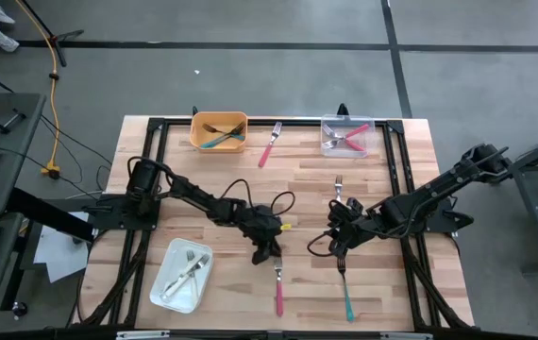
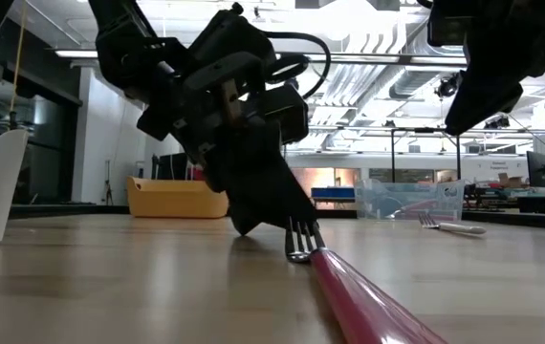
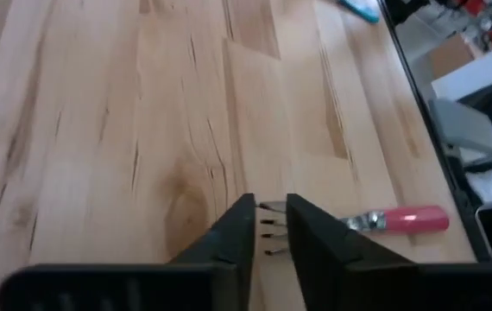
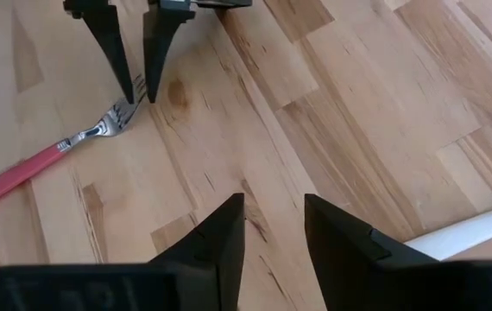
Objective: Sort silverware by color (type)
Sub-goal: Put the pink fork into the transparent bin
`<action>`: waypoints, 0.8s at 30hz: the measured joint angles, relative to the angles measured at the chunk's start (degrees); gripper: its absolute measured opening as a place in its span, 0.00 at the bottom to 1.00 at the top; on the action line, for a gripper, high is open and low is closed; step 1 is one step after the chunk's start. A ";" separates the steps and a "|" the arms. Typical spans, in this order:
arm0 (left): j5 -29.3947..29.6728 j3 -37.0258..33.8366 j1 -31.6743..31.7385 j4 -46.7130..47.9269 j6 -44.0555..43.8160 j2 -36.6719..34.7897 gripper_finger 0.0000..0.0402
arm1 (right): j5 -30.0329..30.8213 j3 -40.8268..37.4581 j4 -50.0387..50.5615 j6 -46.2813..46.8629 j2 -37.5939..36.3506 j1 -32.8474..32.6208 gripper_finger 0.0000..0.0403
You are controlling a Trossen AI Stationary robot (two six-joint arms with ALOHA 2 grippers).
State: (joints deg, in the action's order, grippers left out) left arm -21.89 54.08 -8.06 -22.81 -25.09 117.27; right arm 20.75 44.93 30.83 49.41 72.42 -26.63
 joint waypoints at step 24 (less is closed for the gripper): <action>8.01 -0.37 4.79 10.53 12.20 -17.65 0.00 | 3.59 -10.16 -28.23 -4.55 2.37 -0.02 0.32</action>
State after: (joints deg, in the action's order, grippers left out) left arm -13.88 53.71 -3.27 -12.28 -12.89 99.62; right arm 24.35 34.77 2.60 44.86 74.79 -26.65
